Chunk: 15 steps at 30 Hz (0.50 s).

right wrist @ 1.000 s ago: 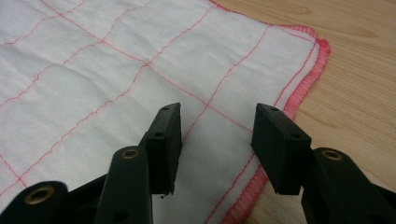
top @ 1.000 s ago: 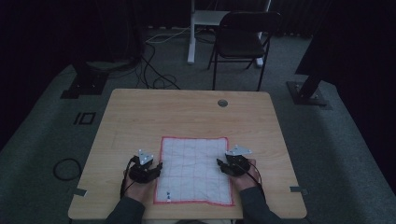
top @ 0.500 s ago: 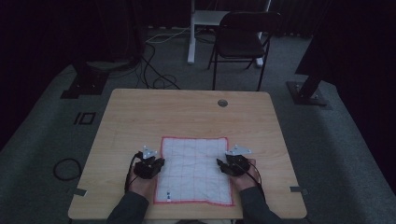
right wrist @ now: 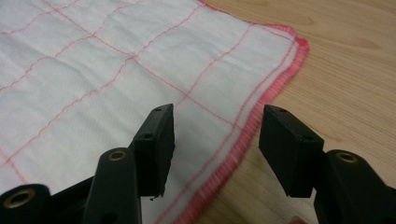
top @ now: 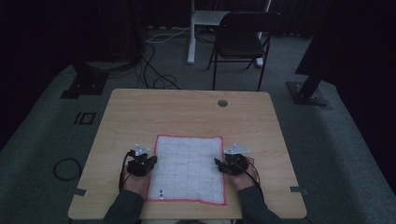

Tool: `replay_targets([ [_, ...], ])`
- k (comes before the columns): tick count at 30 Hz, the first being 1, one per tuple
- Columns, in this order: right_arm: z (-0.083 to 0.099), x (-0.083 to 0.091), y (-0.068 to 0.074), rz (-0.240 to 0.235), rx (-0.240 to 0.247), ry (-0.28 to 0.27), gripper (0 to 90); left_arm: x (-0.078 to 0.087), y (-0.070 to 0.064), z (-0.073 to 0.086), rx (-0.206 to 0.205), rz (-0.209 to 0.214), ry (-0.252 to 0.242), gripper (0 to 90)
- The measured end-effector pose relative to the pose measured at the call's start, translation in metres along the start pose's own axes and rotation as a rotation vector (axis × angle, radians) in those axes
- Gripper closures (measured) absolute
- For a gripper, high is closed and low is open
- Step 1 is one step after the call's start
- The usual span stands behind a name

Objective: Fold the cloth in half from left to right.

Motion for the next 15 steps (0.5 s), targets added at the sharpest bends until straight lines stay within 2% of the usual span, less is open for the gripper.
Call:
replay_targets([
  [3, -0.001, 0.002, 0.000, 0.001, 0.004, -0.002, 45.8, 0.007, 0.000, -0.005, 0.033, 0.080, -0.039, 88.6],
  [4, -0.001, 0.002, 0.000, -0.001, 0.002, -0.003, 45.9, 0.009, -0.001, -0.007, 0.041, 0.098, -0.050, 88.6],
  [5, -0.001, 0.002, 0.000, -0.001, 0.002, -0.003, 45.9, 0.009, -0.001, -0.007, 0.041, 0.098, -0.050, 88.6],
  [6, -0.001, 0.003, 0.000, -0.002, 0.001, -0.006, 45.9, 0.012, -0.004, -0.011, 0.046, 0.124, -0.064, 88.6],
  [10, -0.001, 0.006, -0.001, -0.008, -0.003, -0.013, 46.3, 0.016, -0.013, -0.020, 0.035, 0.165, -0.077, 88.8],
  [15, 0.001, 0.007, -0.003, -0.011, -0.011, -0.013, 46.4, 0.018, -0.031, -0.034, 0.007, 0.232, -0.088, 88.9],
])
Point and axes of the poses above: each handheld gripper's, and its own axes: x roughly backward along the jaws, z roughly out of its underside, y roughly to its left, the point moved 4 cm from there along -x, roughly forward along the jaws
